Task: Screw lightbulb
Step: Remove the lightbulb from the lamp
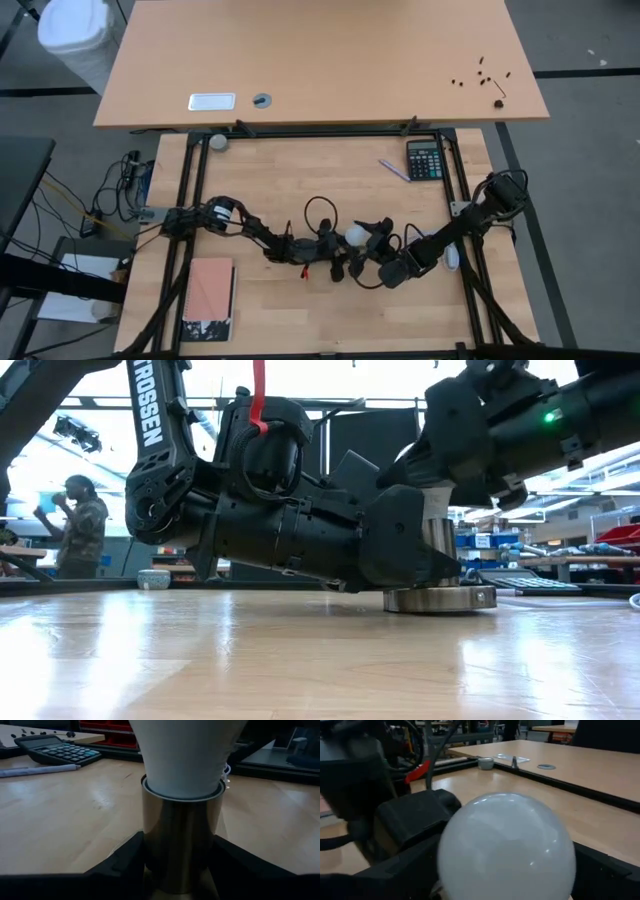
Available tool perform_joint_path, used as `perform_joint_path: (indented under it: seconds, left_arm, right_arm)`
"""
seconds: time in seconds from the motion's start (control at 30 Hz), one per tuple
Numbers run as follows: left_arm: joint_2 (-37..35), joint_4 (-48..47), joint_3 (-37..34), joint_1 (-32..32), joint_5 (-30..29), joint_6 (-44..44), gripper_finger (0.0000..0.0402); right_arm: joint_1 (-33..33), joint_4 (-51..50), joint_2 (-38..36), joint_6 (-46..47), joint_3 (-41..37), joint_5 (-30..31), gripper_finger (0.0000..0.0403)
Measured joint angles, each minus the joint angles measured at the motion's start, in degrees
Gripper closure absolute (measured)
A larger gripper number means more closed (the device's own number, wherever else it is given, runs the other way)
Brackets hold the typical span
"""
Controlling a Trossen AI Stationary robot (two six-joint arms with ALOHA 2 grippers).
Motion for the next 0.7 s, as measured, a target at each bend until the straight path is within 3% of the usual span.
perform_joint_path:
  seconds: [0.37,0.7]
  left_arm:
    - [0.0,0.0,0.0,0.0,-0.2,0.0,0.0212]
    - [0.0,-0.3,0.0,0.0,-0.2,0.0,0.0212]
  right_arm:
    - [-2.4,-1.7,0.0,-0.6,0.0,0.3,0.0037]
    - [-2.4,-1.8,0.0,-2.0,0.0,0.3,0.0143]
